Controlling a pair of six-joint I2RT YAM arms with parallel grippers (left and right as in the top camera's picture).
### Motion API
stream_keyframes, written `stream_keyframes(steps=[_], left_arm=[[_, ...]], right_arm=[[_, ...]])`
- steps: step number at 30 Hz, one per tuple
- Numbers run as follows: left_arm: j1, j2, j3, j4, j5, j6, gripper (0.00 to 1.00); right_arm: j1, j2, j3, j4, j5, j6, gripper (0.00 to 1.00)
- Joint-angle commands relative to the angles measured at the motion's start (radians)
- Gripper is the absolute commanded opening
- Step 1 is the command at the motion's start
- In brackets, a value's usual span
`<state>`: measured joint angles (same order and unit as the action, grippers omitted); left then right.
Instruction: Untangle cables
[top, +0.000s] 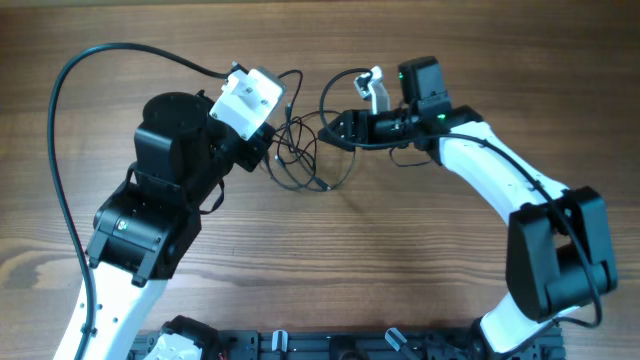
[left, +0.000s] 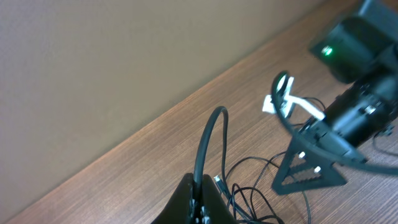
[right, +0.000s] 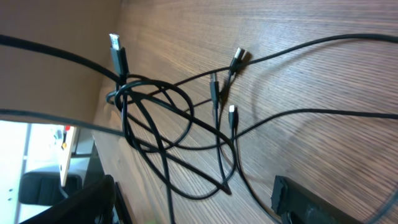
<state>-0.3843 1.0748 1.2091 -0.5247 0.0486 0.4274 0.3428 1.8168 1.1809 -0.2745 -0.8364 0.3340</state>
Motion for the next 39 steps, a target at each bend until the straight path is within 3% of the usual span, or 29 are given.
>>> stream_keyframes(steps=[1, 10, 11, 12, 14, 15, 16, 30, 39], left_arm=[[0.006, -0.003, 0.017, 0.000, -0.016, -0.018, 0.04], [0.006, -0.001, 0.017, 0.000, -0.017, -0.017, 0.04], [0.006, -0.001, 0.017, 0.000, -0.017, -0.017, 0.04], [0.006, -0.001, 0.017, 0.000, -0.017, -0.017, 0.04], [0.010, -0.001, 0.017, 0.000, -0.017, -0.017, 0.04], [0.016, 0.000, 0.017, 0.000, -0.017, -0.017, 0.04], [0.019, 0.000, 0.017, 0.000, -0.017, -0.017, 0.04], [0.174, 0.025, 0.017, 0.010, -0.016, -0.017, 0.04], [0.194, 0.088, 0.017, 0.017, -0.017, -0.016, 0.04]], right_arm=[[0.062, 0.066, 0.005, 0.034, 0.049, 0.051, 0.83], [0.183, 0.189, 0.005, 0.216, 0.054, 0.176, 0.80], [0.190, 0.196, 0.005, 0.223, 0.058, 0.188, 0.75], [0.193, 0.202, 0.005, 0.229, 0.067, 0.199, 0.50], [0.193, 0.203, 0.005, 0.224, 0.107, 0.222, 0.21], [0.190, 0.203, 0.005, 0.220, 0.139, 0.235, 0.10], [0.187, 0.203, 0.005, 0.217, 0.159, 0.247, 0.04], [-0.080, 0.203, 0.005, 0.053, 0.231, 0.162, 0.05], [-0.265, 0.203, 0.005, -0.077, 0.261, 0.083, 0.05]])
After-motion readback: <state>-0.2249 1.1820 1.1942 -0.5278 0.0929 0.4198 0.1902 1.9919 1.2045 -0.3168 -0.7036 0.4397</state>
